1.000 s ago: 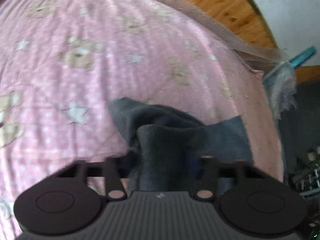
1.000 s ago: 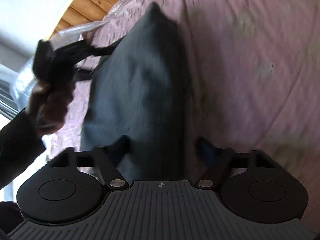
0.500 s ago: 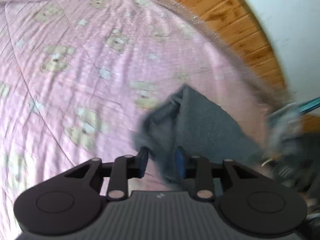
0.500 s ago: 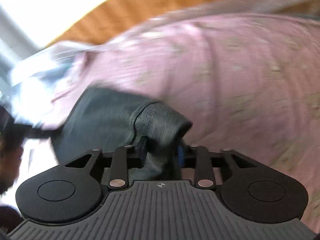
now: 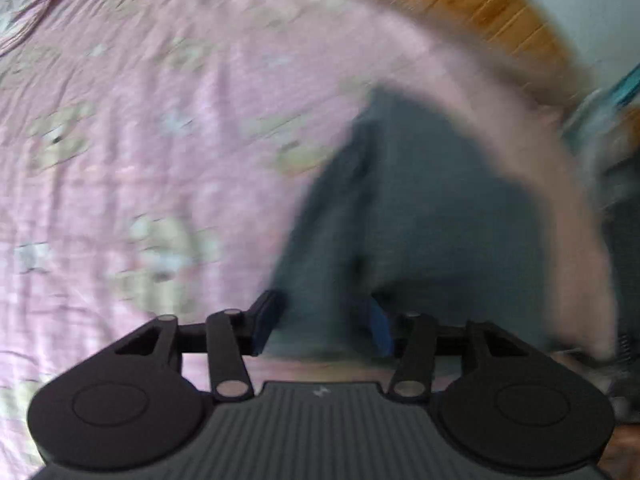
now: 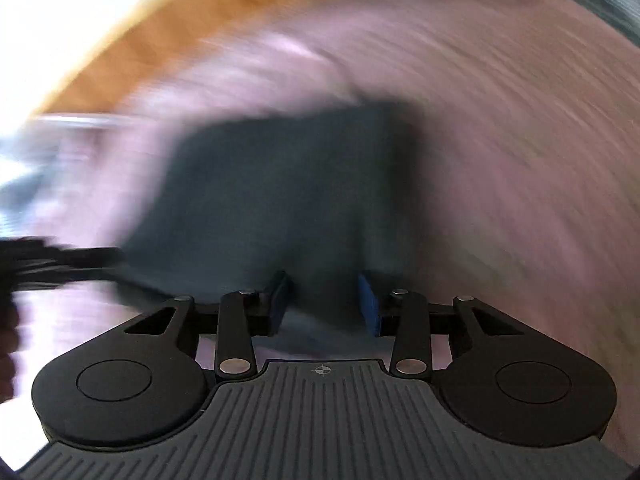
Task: Fold clothes
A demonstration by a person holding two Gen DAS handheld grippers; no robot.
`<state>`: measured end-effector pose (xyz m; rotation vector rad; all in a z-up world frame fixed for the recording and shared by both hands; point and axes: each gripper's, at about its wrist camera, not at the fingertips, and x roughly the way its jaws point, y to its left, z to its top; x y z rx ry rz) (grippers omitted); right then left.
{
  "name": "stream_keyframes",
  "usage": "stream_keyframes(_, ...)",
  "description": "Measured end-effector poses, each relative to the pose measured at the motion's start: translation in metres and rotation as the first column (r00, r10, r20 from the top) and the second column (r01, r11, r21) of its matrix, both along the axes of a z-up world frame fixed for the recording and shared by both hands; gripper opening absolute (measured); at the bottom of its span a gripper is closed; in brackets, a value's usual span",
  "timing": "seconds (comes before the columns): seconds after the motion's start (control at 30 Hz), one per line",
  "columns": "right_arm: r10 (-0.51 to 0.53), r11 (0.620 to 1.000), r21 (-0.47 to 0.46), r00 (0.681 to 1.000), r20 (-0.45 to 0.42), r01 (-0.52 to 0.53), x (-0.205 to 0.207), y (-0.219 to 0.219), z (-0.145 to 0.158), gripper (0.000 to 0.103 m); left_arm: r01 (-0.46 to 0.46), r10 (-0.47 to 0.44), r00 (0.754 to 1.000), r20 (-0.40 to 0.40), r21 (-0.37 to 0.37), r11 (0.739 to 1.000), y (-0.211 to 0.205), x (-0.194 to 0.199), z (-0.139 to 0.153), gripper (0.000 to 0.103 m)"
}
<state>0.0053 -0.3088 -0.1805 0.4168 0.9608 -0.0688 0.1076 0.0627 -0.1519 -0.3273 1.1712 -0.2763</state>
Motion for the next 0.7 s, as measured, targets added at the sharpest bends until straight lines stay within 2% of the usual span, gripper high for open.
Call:
stream_keyframes(0.03,-0.058,0.996,0.069,0.998,0.020,0.057,-0.012,-0.012,0.001,0.040,0.001,0.000,1.000,0.026,-0.041,0.999,0.004,-0.004,0.008,0.042)
stream_keyframes(0.1,-0.122,0.978,0.179,0.991,0.050,0.111,-0.032,-0.022,0.008,0.044,0.007,0.002,0.997,0.077,-0.121,0.993,0.011,-0.013,0.024,0.062)
stream_keyframes(0.17,-0.177,0.945,0.289,0.982,0.068,0.150,-0.050,-0.030,0.012,0.056,0.034,-0.018,0.993,0.115,-0.143,0.989,0.003,-0.013,0.031,0.072)
stream_keyframes(0.23,-0.173,0.910,0.393,0.983,0.064,0.134,-0.052,-0.022,0.004,0.056,0.065,-0.048,0.990,0.135,-0.118,0.991,-0.014,-0.007,0.026,0.072)
stream_keyframes(0.33,-0.156,0.914,0.391,0.983,0.092,0.108,-0.039,-0.003,-0.003,0.057,0.083,-0.071,0.988,0.140,-0.080,0.993,-0.036,0.006,0.017,0.072)
stream_keyframes(0.37,-0.145,0.921,0.377,0.984,0.100,0.097,-0.032,0.000,-0.006,0.057,0.096,-0.085,0.987,0.138,-0.073,0.993,-0.043,0.009,0.014,0.068)
stream_keyframes(0.4,-0.131,0.927,0.364,0.987,0.092,0.090,-0.023,0.003,-0.010,0.048,0.115,-0.106,0.985,0.134,-0.067,0.991,-0.050,0.010,0.011,0.054)
stream_keyframes(0.43,-0.116,0.932,0.354,0.990,0.083,0.080,-0.016,0.003,-0.013,0.033,0.139,-0.130,0.983,0.127,-0.062,0.988,-0.054,0.011,0.007,0.042)
stream_keyframes(0.47,-0.101,0.936,0.346,0.992,0.075,0.069,-0.015,0.000,-0.012,0.009,0.157,-0.149,0.981,0.122,-0.060,0.986,-0.056,0.008,0.007,0.022)
stream_keyframes(0.57,-0.086,0.952,0.303,0.991,0.099,0.052,-0.015,-0.006,0.000,0.008,0.187,-0.180,0.977,0.111,-0.059,0.981,-0.056,-0.009,0.010,0.014)
stream_keyframes(0.63,-0.062,0.962,0.271,0.994,0.093,0.035,-0.017,-0.009,0.007,0.008,0.172,-0.170,0.982,0.084,-0.018,0.985,-0.057,-0.016,0.000,0.013)
stream_keyframes(0.7,-0.016,0.973,0.230,0.999,0.051,0.004,-0.016,-0.004,0.001,0.008,0.144,-0.145,0.987,0.064,0.021,0.989,-0.056,-0.018,-0.012,0.014)
